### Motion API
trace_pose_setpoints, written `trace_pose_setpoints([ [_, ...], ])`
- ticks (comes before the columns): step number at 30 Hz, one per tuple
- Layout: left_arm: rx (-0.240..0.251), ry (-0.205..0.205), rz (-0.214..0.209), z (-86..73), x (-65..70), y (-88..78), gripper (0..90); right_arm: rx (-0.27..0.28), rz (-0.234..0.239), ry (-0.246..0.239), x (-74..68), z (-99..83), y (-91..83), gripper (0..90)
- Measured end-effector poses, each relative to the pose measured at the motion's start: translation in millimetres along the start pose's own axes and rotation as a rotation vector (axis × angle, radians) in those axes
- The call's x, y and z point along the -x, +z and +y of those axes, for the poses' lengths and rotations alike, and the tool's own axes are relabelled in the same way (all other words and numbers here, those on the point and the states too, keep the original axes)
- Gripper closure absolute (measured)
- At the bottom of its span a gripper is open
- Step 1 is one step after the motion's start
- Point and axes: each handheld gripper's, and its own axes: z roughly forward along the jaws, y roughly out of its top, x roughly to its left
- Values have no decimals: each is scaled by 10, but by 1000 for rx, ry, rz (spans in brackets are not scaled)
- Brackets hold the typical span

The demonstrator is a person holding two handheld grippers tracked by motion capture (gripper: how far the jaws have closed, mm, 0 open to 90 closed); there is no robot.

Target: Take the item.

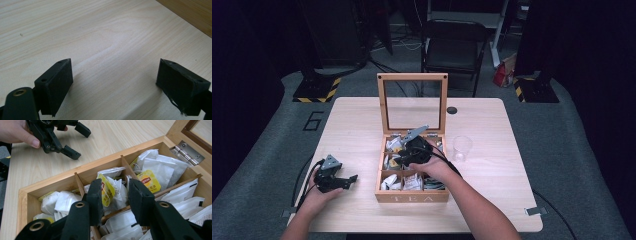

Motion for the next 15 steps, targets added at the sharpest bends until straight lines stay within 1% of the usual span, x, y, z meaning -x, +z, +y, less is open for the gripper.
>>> trace_pose_setpoints([
  [3,0,0,0,0,0,0,131,-4,-1,3,10,-3,15,643],
  [7,-1,2,1,1,-1,-1,131,-14,14,3,13,-7,38,681],
  [8,0,0,0,0,0,0,131,-18,20,3,11,-7,42,703],
  [10,-1,2,1,1,-1,-1,131,-14,31,-20,17,-5,51,743],
  [12,0,-1,-1,0,1,0,131,-16,44,-12,-2,-4,49,785],
  [13,0,0,0,0,0,0,131,-13,49,-27,0,1,47,798],
  [14,-1,1,0,0,0,-1,131,-10,56,-24,-13,1,45,822],
  [15,0,-1,-1,0,0,0,131,-11,64,-32,-14,3,44,832],
])
